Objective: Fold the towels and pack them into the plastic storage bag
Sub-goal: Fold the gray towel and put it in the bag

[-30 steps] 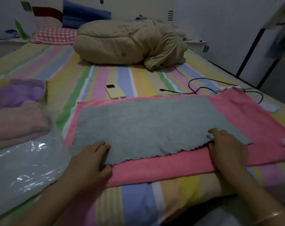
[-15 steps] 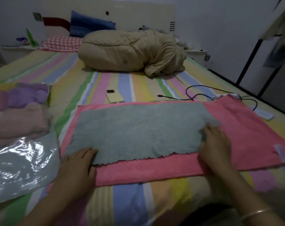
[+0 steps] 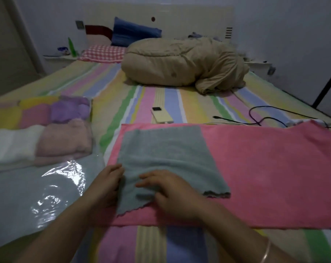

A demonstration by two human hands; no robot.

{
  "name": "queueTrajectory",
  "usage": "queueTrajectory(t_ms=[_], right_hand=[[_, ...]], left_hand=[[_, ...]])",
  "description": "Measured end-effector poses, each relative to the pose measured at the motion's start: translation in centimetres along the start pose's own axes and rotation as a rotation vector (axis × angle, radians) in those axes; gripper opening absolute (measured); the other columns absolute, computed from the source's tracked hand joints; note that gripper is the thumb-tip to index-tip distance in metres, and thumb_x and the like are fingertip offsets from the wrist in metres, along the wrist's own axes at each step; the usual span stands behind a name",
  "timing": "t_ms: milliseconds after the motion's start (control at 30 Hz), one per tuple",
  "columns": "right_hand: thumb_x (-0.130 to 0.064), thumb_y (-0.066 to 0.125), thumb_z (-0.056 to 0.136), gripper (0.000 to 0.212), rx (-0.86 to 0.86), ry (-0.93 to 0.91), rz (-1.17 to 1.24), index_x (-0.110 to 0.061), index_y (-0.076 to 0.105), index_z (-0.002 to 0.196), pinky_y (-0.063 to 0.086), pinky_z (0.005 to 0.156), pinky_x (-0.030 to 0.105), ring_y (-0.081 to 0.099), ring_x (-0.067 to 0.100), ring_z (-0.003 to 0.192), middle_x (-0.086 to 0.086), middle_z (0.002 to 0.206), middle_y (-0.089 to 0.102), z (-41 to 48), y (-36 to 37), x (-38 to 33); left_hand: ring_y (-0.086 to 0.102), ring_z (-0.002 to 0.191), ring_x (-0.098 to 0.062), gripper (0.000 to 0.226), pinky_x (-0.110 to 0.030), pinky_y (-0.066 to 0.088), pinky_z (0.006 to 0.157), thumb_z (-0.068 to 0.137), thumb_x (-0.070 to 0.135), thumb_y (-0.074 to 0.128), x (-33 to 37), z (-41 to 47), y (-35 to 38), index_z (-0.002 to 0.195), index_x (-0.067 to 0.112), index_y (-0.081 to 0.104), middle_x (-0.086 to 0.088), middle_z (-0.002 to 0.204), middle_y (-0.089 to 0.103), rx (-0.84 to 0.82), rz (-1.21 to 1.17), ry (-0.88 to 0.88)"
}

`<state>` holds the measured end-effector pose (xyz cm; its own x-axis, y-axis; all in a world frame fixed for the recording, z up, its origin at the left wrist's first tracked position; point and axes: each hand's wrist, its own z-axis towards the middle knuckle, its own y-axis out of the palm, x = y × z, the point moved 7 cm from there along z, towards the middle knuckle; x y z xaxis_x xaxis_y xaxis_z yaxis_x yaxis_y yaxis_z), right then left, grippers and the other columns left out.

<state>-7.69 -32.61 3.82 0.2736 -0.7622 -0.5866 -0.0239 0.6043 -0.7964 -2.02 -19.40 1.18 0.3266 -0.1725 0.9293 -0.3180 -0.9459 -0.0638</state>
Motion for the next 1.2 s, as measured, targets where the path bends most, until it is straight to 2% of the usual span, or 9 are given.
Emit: queueTrajectory(t_ms=[67,133,300,500,667,767,867,1000,1200], right_hand=[[-0.029,0.031,0.069,0.061,0.042,0.05,0.029,-0.018,0.069,0.115,0.042,0.102,0.032,0.056,0.02,0.115,0.003,0.123,0.064,1.0,-1.3,1.7],[-0.024,0.035,0.069,0.054,0.078,0.087,0.011,-0.019,0.07,0.111,0.044,0.1,0.034,0.058,0.019,0.11,0.002,0.117,0.066,2.6,-2.6,3.3],[-0.011,0.049,0.087,0.036,0.1,0.156,-0.073,-0.024,0.067,0.116,0.037,0.105,0.029,0.053,0.016,0.12,-0.001,0.127,0.061,9.5,-4.7,5.2],[-0.046,0.05,0.093,0.043,0.092,0.26,-0.34,-0.02,0.055,0.128,0.041,0.097,0.04,0.049,0.026,0.12,0.006,0.129,0.053,19.7,-3.4,8.0],[-0.073,0.04,0.085,0.06,-0.016,0.307,-0.574,-0.015,0.059,0.087,0.038,0.074,0.034,0.052,0.029,0.095,0.011,0.096,0.059,23.1,-2.1,9.6],[-0.077,0.039,0.082,0.063,-0.042,0.322,-0.627,-0.017,0.054,0.072,0.036,0.072,0.033,0.045,0.026,0.083,0.007,0.081,0.051,23.5,-2.0,10.2],[-0.068,0.047,0.086,0.056,-0.061,0.291,-0.601,-0.015,0.055,0.068,0.041,0.073,0.032,0.051,0.026,0.083,0.008,0.082,0.057,23.6,-2.1,10.3],[-0.038,0.055,0.094,0.028,0.016,0.145,-0.434,-0.011,0.065,0.097,0.046,0.078,0.035,0.059,0.031,0.095,0.012,0.103,0.067,24.1,-2.6,9.4],[-0.031,0.048,0.098,0.026,0.234,0.183,-0.358,-0.007,0.057,0.103,0.044,0.08,0.04,0.057,0.038,0.099,0.019,0.107,0.064,25.9,-3.7,10.1]], left_hand=[[0.067,0.093,-0.027,0.044,-0.038,0.056,0.078,0.09,0.012,0.062,-0.1,1.0,-0.7,0.132,0.013,0.048,-0.021,0.117,0.063,0.081,0.057,0.011],[0.066,0.101,-0.028,0.066,-0.046,0.052,0.091,0.072,0.019,0.071,-0.3,1.6,-1.0,0.133,0.027,0.046,-0.014,0.119,0.064,0.081,0.098,0.064],[0.067,0.101,-0.01,0.063,-0.042,0.054,0.09,0.056,0.042,0.068,-1.0,2.8,-1.2,0.118,0.044,0.057,0.004,0.115,0.067,0.032,0.28,0.219],[0.068,0.1,-0.007,0.048,-0.036,0.054,0.092,0.062,0.029,0.07,-2.0,3.2,-1.2,0.107,0.043,0.065,0.01,0.111,0.07,-0.009,0.242,0.21],[0.071,0.094,-0.011,0.041,-0.026,0.056,0.081,0.071,0.009,0.07,-3.3,4.0,-1.3,0.108,0.026,0.068,0.006,0.106,0.073,-0.058,0.102,0.137],[0.07,0.095,-0.01,0.046,-0.023,0.056,0.079,0.066,0.013,0.067,-3.6,4.0,-1.1,0.111,0.025,0.066,0.011,0.103,0.073,-0.084,0.067,0.137],[0.07,0.097,-0.009,0.05,-0.027,0.056,0.084,0.065,0.016,0.068,-3.5,3.9,-1.1,0.114,0.026,0.064,0.01,0.106,0.073,-0.088,0.06,0.152],[0.068,0.099,-0.006,0.057,-0.034,0.054,0.092,0.064,0.021,0.071,-2.5,3.3,-1.1,0.119,0.032,0.06,0.012,0.111,0.07,-0.069,0.127,0.23],[0.058,0.106,0.01,0.057,-0.027,0.049,0.096,0.064,0.043,0.065,0.5,3.9,-2.4,0.12,0.037,0.06,0.019,0.115,0.064,0.105,0.369,0.429]])
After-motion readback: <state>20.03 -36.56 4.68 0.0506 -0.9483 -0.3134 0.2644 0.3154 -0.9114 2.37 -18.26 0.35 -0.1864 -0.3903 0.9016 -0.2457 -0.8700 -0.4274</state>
